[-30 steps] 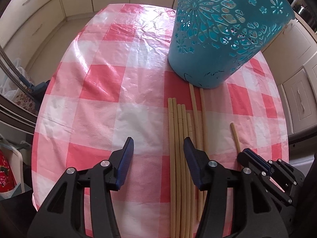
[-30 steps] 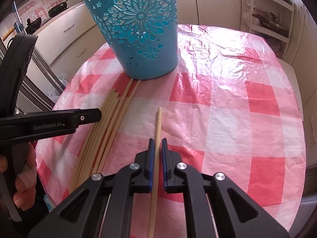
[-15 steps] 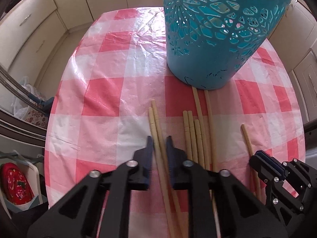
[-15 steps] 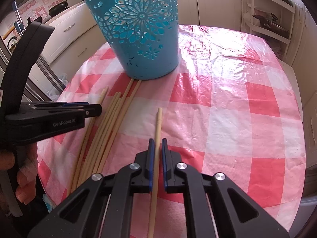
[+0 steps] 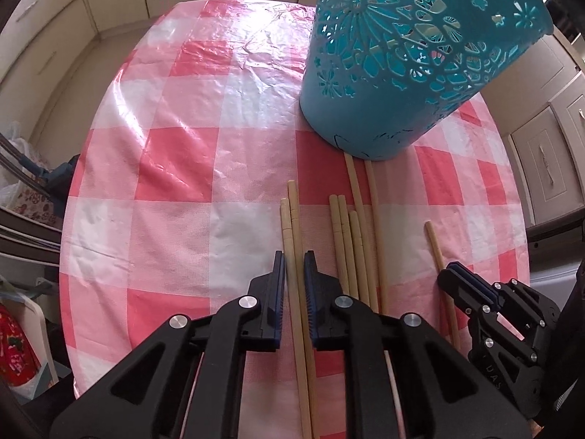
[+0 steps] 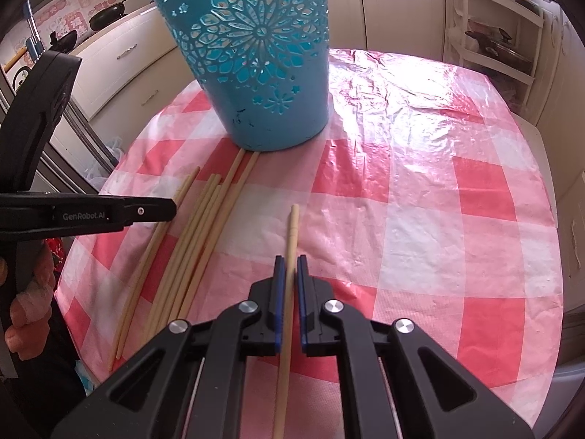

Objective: Organize utensils
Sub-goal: 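Close the left gripper on a wooden stick while the right gripper holds its stick, then lift the stick with the left gripper over the teal basket and open it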

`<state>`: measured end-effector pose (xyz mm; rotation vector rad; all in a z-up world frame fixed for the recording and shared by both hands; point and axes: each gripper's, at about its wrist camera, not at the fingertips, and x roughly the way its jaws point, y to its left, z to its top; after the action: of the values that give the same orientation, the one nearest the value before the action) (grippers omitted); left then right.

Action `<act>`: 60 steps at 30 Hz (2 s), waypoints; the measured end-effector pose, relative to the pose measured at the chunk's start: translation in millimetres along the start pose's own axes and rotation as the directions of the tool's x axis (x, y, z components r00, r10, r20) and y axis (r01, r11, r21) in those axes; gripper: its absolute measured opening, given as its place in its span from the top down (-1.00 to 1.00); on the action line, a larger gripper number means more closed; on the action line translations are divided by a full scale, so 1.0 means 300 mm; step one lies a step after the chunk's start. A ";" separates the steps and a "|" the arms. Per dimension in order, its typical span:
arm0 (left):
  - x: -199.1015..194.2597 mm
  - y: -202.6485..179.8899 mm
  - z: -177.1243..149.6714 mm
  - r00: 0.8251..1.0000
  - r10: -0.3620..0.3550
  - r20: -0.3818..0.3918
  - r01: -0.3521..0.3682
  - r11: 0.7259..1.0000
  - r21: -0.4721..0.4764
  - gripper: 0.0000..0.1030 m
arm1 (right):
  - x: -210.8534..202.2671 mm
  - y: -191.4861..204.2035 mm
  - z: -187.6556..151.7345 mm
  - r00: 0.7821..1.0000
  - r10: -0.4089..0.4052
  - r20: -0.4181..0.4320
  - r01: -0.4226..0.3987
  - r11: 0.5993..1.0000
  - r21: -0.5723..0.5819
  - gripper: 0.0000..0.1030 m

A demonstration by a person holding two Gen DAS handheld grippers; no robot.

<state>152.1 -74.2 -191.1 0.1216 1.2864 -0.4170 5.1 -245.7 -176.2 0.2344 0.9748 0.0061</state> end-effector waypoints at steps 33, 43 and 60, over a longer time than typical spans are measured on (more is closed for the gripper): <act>0.005 -0.089 -0.004 0.992 0.123 0.008 -0.123 0.986 0.115 0.80 | -0.001 0.001 0.002 1.000 0.005 -0.001 -0.005 1.000 0.005 0.87; -0.002 -0.102 0.026 0.996 0.091 -0.026 -0.088 0.990 0.108 0.91 | -0.002 -0.001 0.002 1.000 0.011 -0.002 -0.011 1.000 0.011 0.87; -0.812 -0.241 0.317 0.510 -0.112 0.853 0.059 0.994 0.095 0.90 | -0.001 -0.011 -0.001 1.000 0.020 0.011 -0.020 1.000 0.018 0.87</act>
<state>158.5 -114.1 77.1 -0.1110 0.2654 -0.5062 4.3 -248.8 -176.8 0.2602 0.9620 0.0141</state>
